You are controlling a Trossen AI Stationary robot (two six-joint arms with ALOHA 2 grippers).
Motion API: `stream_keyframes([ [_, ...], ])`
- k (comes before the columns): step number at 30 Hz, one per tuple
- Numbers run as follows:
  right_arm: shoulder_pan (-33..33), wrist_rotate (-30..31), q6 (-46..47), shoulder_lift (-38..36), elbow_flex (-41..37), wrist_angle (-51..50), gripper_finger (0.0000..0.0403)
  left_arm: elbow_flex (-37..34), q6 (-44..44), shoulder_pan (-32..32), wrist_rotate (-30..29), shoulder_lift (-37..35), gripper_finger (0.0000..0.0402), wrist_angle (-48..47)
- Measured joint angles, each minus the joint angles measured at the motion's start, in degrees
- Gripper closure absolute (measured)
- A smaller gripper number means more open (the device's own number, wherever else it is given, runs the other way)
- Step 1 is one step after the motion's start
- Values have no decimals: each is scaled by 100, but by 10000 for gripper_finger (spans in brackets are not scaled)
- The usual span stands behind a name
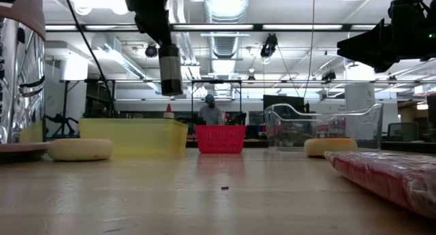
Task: Pick & Place Food Item
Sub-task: Put the left black food coloring bottle into the yellow bin
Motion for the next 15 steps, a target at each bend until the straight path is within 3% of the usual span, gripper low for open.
stream_keyframes([
  [5,-1,0,0,-2,-1,-7,199,0,-351,269,-396,-161,279,-252],
  [15,-1,0,0,-1,-1,-12,199,-3,-419,1037,-463,-253,278,-316],
])
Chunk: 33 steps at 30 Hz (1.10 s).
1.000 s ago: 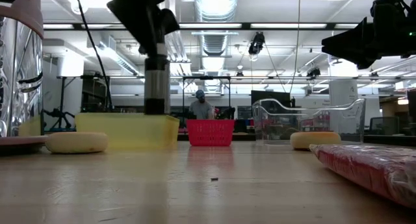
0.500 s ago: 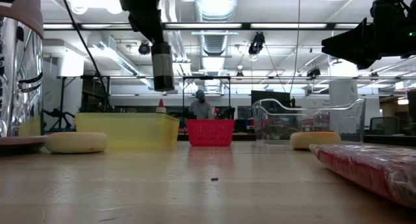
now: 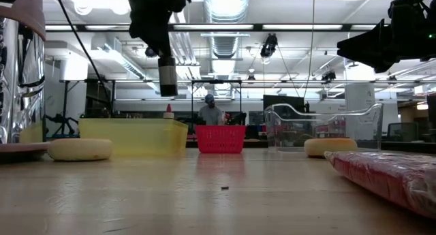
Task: Pick & Place Food Item
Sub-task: Put the left black food coloring bottle into the yellow bin
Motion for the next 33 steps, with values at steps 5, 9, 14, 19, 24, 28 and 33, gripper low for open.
stream_keyframes([
  [5,2,0,0,-1,2,2,199,-21,0,491,136,0,278,2],
  [9,0,0,0,0,0,1,199,-193,-43,780,252,-1,278,7],
  [14,1,0,0,-1,0,2,199,-689,-107,1159,514,-2,278,205],
  [19,2,0,0,1,0,2,199,-1064,-32,1544,680,0,278,706],
  [24,2,0,0,-1,2,4,199,-1411,-9,1843,778,-1,278,1366],
  [28,0,0,0,1,0,3,199,-1641,5,1978,933,0,278,1543],
  [33,0,0,0,-1,0,4,199,-1826,5,2048,965,0,278,1786],
])
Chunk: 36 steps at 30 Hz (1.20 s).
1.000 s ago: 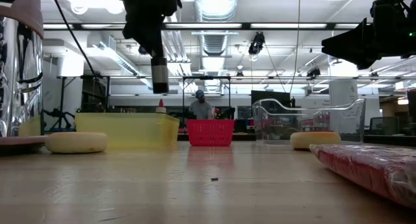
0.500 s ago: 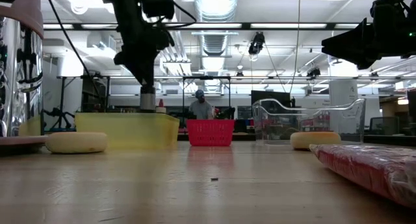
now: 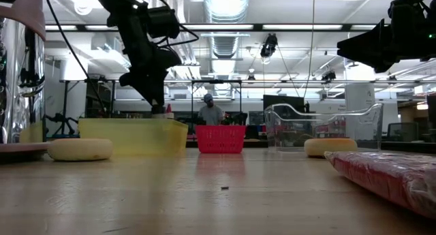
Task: Pick & Place Food Item
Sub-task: Put the left black food coloring bottle into the yellow bin
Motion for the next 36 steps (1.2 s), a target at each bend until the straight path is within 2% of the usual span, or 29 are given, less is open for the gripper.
stream_keyframes([
  [17,2,0,0,2,0,0,199,-320,-110,2,68,15,278,135],
  [36,0,2,0,0,0,-2,199,-331,-86,24,177,15,268,132],
])
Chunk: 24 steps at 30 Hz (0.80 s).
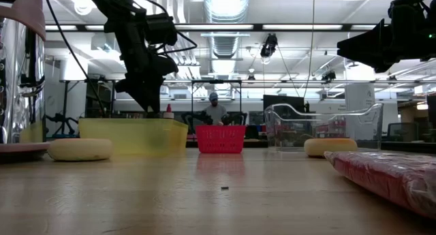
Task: Pick & Place Food Item
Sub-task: Put the left black food coloring bottle into the yellow bin
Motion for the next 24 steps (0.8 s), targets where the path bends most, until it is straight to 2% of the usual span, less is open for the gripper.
stream_keyframes([
  [9,2,-2,0,2,2,1,199,0,44,0,47,0,215,-3],
  [20,2,-2,0,2,1,2,199,0,46,6,83,-3,212,-51],
  [24,1,-2,0,0,1,1,199,58,42,112,73,-127,211,-352],
])
